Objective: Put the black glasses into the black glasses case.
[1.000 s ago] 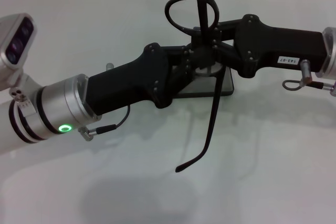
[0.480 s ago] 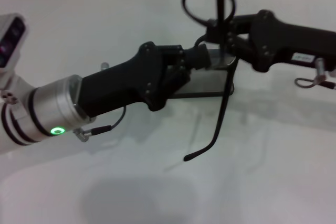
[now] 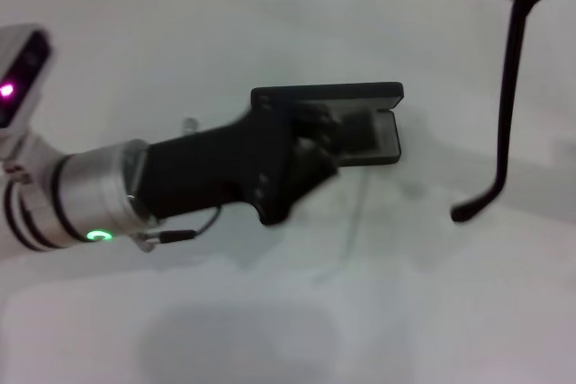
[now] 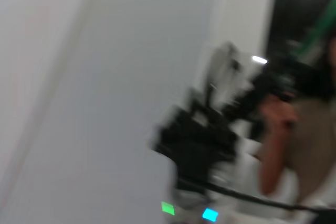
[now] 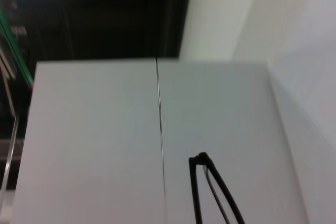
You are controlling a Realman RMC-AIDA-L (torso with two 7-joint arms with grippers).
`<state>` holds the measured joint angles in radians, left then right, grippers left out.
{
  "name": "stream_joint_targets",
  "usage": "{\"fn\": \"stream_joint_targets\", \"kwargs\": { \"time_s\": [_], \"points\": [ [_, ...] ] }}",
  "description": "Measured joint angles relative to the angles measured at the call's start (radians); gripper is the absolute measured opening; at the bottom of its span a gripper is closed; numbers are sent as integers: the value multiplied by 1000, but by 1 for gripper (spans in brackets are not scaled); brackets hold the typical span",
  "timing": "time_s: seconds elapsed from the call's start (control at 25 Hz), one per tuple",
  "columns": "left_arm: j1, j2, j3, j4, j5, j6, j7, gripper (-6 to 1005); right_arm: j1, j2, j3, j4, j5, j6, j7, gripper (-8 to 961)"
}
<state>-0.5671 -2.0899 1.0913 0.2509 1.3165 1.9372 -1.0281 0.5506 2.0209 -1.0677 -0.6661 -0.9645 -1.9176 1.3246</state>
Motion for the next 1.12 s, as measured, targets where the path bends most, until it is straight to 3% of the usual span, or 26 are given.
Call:
{"fn": "stream_joint_targets", "kwargs": {
  "time_s": [0.2,0.44,0.72,0.92,1.12],
  "points": [
    [-53,-8,133,29,-4,16,21,38,87,5,-26,124,19,54,-108,139],
    [-46,-18,184,18,-112,22,64,38,213,6,-90,348,13,157,-225,141],
    [13,-14,185,16,-231,28,67,38,202,6,-249,351,12,283,-229,143],
    [13,-13,182,-2,-278,-3,56,38,196,3,-340,348,12,339,-222,145],
    [-5,-10,183,-35,-295,-42,45,38,196,6,-353,348,12,348,-217,147]
  ]
}}
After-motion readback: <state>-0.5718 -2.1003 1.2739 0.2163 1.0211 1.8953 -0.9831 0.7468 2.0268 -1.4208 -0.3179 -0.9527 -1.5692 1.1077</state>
